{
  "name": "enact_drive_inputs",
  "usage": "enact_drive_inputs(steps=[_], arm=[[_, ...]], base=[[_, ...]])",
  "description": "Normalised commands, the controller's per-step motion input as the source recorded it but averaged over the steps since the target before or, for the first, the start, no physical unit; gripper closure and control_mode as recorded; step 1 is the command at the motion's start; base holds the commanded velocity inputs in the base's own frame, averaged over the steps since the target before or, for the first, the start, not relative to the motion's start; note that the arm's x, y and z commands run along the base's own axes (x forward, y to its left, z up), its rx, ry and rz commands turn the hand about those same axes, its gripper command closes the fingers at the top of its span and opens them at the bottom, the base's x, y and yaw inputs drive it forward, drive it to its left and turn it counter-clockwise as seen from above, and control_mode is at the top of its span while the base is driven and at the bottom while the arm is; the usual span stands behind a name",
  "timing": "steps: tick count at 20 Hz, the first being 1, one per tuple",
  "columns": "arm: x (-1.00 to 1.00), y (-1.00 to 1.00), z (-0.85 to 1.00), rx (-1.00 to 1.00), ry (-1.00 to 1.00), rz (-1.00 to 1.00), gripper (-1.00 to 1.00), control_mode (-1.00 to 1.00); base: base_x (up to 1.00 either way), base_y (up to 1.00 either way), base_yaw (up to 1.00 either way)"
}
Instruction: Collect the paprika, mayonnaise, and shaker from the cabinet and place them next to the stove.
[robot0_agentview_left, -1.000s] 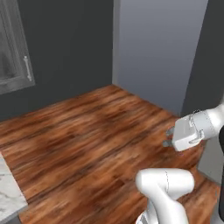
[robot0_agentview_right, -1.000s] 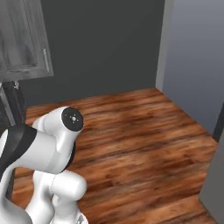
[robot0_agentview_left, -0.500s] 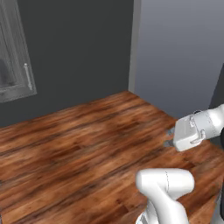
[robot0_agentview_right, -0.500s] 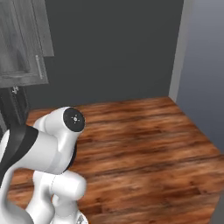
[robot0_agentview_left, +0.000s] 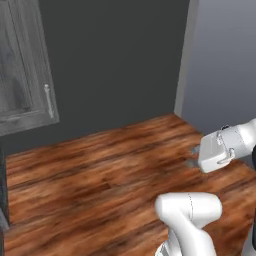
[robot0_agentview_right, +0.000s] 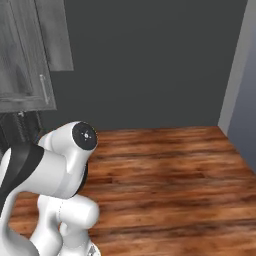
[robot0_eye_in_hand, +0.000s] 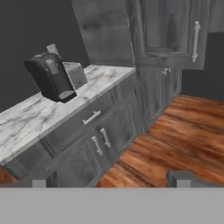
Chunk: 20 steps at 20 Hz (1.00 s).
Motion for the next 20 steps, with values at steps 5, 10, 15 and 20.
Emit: enact_drive_inputs(steps=[5,10,15,20], arm=[[0.00,0.00,0.00,0.00,0.00,0.00,-1.00,1.00],[0.00,0.00,0.00,0.00,0.00,0.00,-1.00,1.00],[0.00,0.00,0.00,0.00,0.00,0.00,-1.00,1.00],[0.00,0.00,0.00,0.00,0.00,0.00,-1.00,1.00]], base=[[1.00,-0.11,0.28],[1.00,-0.21,0.29],[1.00,-0.32,0.31],[0.99,-0.39,0.32]])
